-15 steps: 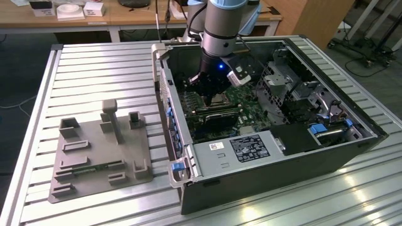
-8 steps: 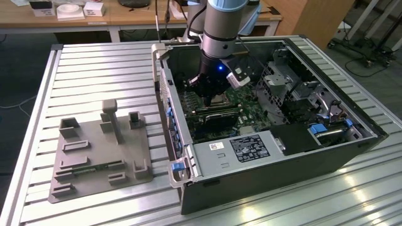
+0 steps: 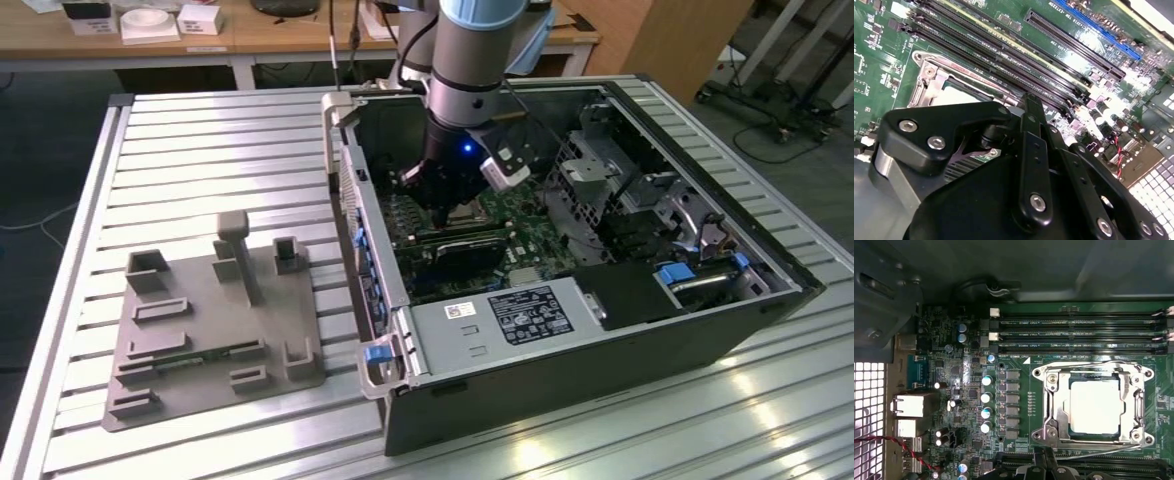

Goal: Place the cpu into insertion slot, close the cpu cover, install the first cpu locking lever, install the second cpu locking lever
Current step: 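Install the second cpu locking lever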

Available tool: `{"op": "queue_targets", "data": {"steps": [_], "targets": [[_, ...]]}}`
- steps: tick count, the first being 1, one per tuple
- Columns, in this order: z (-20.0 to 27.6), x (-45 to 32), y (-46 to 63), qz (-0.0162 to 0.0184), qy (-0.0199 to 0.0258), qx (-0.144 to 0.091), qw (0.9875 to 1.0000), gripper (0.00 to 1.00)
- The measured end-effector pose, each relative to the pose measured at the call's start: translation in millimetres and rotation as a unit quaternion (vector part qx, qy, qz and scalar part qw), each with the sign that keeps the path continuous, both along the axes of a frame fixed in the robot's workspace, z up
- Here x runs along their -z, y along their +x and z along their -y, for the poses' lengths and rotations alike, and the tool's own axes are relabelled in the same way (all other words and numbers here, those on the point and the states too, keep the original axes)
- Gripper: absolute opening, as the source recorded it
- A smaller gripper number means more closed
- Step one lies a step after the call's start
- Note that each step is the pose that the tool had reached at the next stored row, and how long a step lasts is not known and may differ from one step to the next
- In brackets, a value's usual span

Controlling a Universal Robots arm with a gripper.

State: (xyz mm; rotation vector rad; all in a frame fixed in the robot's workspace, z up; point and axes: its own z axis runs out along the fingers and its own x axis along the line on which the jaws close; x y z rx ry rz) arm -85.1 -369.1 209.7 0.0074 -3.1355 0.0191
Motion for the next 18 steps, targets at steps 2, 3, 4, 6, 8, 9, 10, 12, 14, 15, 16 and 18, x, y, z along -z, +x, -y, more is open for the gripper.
{"op": "queue_targets", "data": {"steps": [2,3,4,6,8,9,10,12,14,15,16,18], "targets": [[0.0,1.2,-0.3,0.0,0.0,-0.004,1.0,0.1],[0.0,1.8,-0.4,0.0,0.0,-0.005,1.0,0.1],[0.0,2.1,-0.4,0.0,0.0,-0.006,1.0,0.1],[0.0,2.6,-0.5,0.0,0.0,-0.007,1.0,0.1],[-0.1,2.8,-0.4,0.0,-0.0001,-0.008,1.0,0.1],[-0.1,2.9,-0.4,0.0,0.0,-0.009,1.0,0.1],[-0.2,2.9,-0.5,0.0,0.0,-0.009,1.0,0.1],[-0.2,3.1,-0.5,0.0,0.0,-0.01,1.0,0.1],[-0.3,3.3,-1.0,0.0001,0.0001,-0.01,1.0,0.1],[-0.3,3.4,-1.3,0.0,0.0,-0.01,1.0,0.1],[-0.3,3.5,-1.7,0.0,0.0,-0.01,0.9999,0.1],[-0.6,3.9,-2.5,0.0001,0.0001,-0.01,0.9999,0.1]]}}
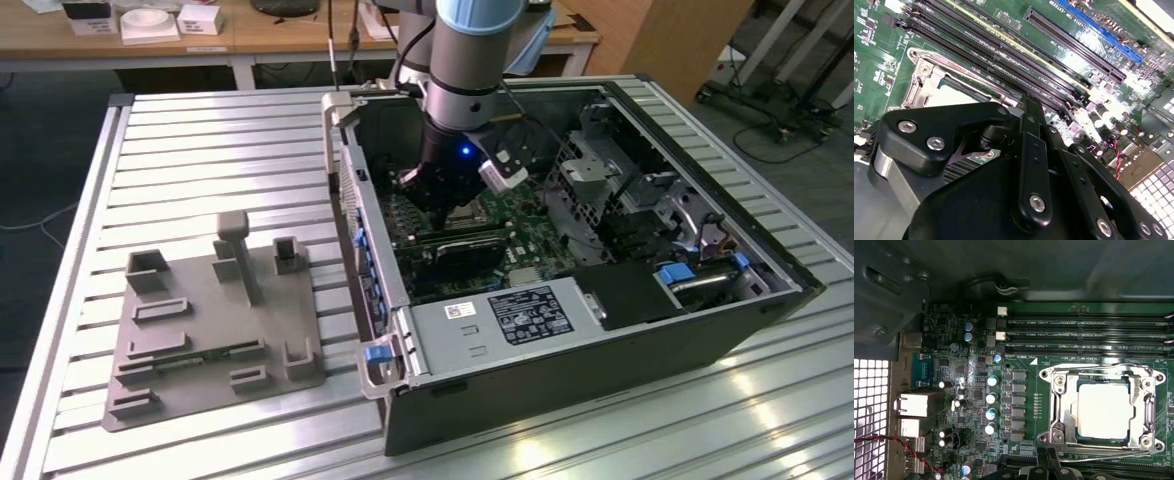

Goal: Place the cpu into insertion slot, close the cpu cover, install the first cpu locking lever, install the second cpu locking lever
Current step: 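Install the second cpu locking lever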

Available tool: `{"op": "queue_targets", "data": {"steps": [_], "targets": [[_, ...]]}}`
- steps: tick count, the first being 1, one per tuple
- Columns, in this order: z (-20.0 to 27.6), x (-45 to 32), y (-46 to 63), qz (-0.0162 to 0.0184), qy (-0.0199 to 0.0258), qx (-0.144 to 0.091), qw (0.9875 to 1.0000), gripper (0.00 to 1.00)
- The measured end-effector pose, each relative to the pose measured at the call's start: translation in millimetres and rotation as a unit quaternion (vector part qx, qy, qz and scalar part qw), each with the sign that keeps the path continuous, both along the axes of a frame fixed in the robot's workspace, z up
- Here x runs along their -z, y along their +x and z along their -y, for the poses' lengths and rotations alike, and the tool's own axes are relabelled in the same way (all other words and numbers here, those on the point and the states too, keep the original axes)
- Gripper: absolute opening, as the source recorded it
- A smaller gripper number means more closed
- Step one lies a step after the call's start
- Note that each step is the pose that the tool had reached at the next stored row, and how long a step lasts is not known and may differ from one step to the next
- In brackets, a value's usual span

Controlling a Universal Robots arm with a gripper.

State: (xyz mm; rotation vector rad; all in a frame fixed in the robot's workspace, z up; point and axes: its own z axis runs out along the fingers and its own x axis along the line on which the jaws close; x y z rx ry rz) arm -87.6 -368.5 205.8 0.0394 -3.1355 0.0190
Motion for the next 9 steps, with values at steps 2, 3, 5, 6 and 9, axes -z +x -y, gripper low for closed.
{"op": "queue_targets", "data": {"steps": [2,3,5,6,9], "targets": [[-0.2,0.6,-0.2,0.0,0.0,0.0,1.0,0.1],[-0.3,1.0,-0.2,0.0,0.0,0.0,1.0,0.1],[-0.7,1.7,-0.3,-0.0001,-0.0001,0.0,1.0,0.1],[-1.0,2.0,-0.3,-0.0001,-0.0002,0.0,1.0,0.1],[-2.4,2.5,-0.3,-0.0001,-0.0001,0.0,1.0,0.1]]}}
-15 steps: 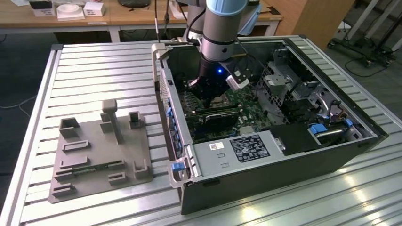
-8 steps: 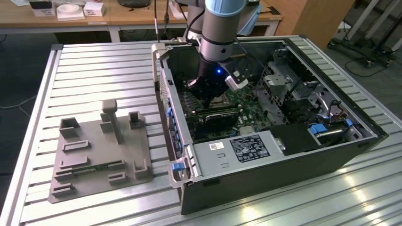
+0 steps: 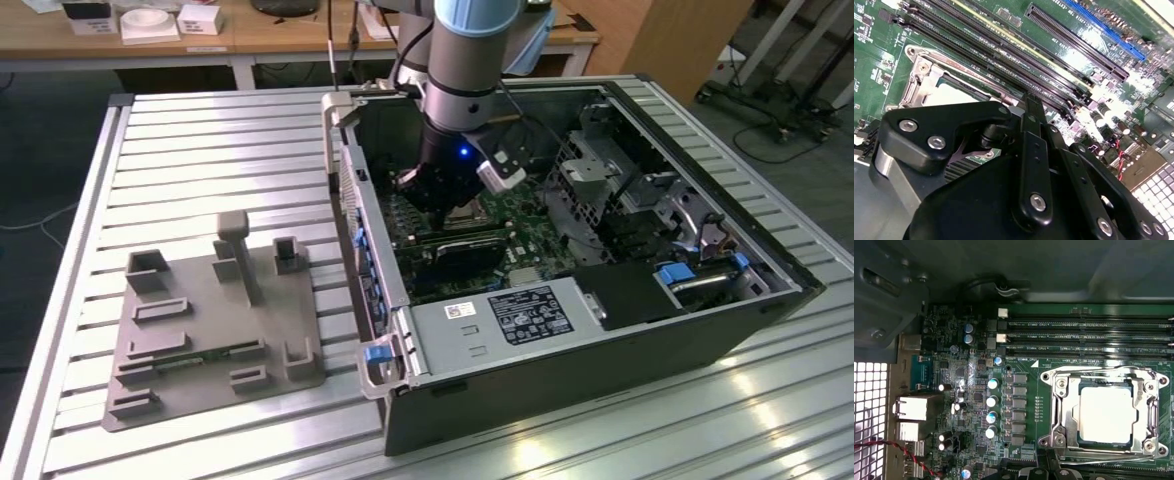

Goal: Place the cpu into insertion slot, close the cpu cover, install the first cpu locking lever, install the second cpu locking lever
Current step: 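Install the second cpu locking lever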

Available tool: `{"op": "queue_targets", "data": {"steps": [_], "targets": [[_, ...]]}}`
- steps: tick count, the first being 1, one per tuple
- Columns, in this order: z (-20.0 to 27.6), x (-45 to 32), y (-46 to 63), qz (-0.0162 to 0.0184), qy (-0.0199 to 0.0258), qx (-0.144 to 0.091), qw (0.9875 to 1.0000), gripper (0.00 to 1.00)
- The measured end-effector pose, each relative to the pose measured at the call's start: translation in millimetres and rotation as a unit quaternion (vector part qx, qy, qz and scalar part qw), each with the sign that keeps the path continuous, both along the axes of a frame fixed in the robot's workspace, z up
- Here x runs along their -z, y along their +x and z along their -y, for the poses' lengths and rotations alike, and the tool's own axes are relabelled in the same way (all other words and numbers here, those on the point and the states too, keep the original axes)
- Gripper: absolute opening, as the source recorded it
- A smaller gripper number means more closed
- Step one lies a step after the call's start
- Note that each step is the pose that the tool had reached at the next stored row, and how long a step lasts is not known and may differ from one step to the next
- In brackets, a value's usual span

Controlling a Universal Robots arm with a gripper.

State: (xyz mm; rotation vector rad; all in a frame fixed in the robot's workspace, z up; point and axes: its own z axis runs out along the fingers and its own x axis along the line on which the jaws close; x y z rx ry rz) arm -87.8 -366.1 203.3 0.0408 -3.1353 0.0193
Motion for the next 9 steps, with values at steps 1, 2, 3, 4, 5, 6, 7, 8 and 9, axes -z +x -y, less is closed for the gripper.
{"op": "queue_targets", "data": {"steps": [1,2,3,4,5,6,7,8,9], "targets": [[-0.8,0.1,0.0,0.0,0.0,0.0,1.0,0.1],[-1.4,0.3,0.0,0.0,0.0,0.0,1.0,0.1],[-1.8,0.6,0.0,0.0,0.0001,0.0,1.0,0.1],[-2.0,0.9,0.1,0.0001,0.0001,0.0,1.0,0.1],[-2.1,1.0,0.1,0.0,0.0,0.0,1.0,0.1],[-2.0,1.0,0.0,0.0,0.0,0.0,1.0,0.1],[-2.1,1.2,0.0,0.0,0.0,0.0,1.0,0.1],[-2.1,1.4,0.0,0.0,0.0,0.001,1.0,0.1],[-2.1,1.5,0.0,0.0,0.0,0.001,1.0,0.1]]}}
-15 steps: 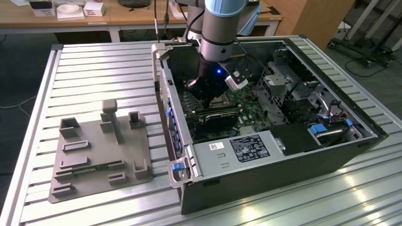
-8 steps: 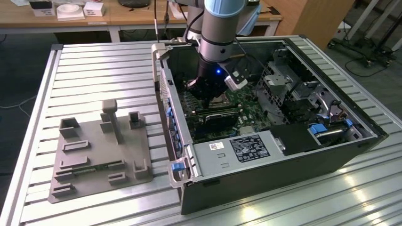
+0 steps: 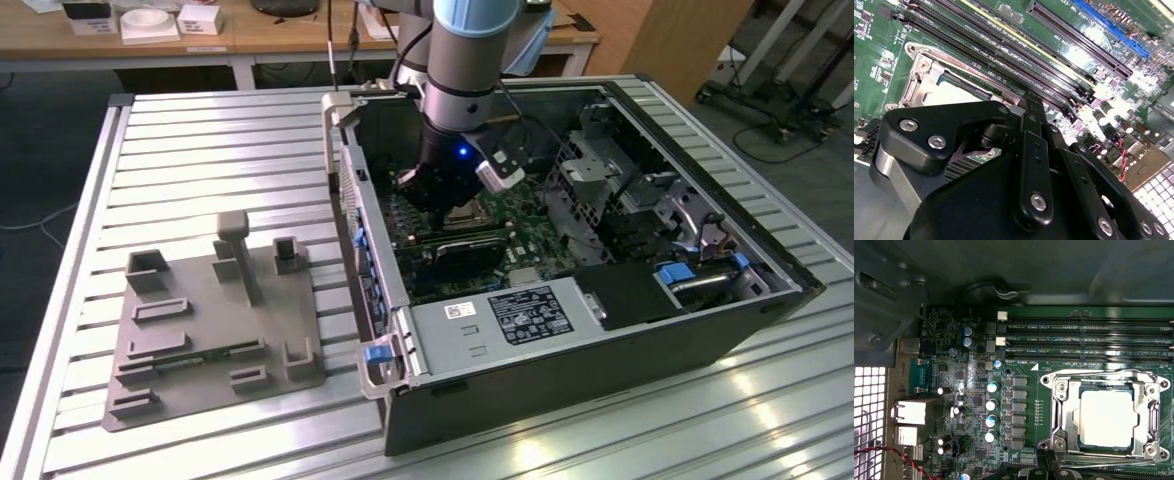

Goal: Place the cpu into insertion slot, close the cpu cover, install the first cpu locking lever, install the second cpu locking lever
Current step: 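Install the second cpu locking lever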

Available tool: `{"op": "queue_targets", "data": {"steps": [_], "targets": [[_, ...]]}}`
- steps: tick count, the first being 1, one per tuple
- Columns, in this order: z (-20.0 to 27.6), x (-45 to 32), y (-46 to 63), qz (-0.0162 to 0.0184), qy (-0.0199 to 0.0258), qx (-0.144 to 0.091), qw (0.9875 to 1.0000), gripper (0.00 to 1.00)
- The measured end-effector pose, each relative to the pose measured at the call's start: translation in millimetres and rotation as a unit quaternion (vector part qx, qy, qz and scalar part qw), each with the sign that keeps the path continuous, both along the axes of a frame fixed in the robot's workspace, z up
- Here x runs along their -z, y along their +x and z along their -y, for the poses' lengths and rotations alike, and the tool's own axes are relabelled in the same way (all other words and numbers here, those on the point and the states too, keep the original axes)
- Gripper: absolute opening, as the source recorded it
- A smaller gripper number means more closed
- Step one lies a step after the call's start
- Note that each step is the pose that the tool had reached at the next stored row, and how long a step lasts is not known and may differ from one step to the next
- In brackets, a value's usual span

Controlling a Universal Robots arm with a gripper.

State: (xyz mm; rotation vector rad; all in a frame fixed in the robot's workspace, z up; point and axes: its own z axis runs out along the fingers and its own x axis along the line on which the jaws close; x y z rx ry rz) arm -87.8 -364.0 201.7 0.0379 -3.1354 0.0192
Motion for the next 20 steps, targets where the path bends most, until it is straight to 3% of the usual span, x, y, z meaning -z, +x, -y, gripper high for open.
{"op": "queue_targets", "data": {"steps": [14,20], "targets": [[-0.5,3.2,-1.8,0.0,0.0001,0.0,1.0,0.1],[-0.8,-0.2,-1.8,0.0001,0.0001,0.0,1.0,0.1]]}}
